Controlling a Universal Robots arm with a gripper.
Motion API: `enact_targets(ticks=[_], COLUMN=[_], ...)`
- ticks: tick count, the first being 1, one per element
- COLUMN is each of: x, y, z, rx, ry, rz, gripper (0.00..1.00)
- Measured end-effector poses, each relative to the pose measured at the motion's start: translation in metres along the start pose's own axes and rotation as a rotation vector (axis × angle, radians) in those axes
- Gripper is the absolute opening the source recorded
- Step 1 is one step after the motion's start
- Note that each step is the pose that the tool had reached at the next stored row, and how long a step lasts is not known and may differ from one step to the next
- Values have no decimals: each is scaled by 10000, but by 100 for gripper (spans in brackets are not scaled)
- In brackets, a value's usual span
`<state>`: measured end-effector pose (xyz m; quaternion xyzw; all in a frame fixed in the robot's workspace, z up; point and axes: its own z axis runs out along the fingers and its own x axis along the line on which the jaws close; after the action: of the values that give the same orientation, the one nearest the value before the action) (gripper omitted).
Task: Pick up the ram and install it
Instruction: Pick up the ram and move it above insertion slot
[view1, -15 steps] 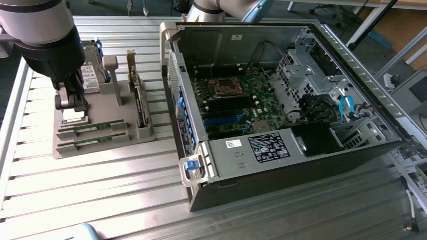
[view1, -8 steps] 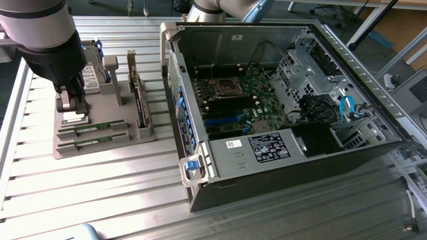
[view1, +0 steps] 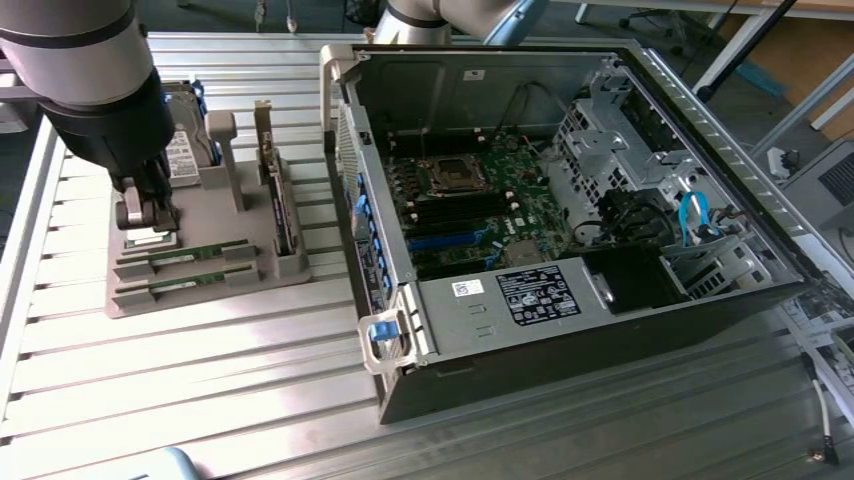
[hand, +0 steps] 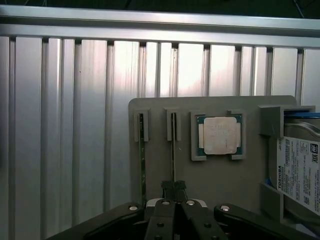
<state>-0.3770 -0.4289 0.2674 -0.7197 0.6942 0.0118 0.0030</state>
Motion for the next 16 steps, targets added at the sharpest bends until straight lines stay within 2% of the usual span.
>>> enact_targets(ticks=[16], x=[8], y=[6], z=[150], rx=[-1], ry=[0], rz=[-23], gripper=[11])
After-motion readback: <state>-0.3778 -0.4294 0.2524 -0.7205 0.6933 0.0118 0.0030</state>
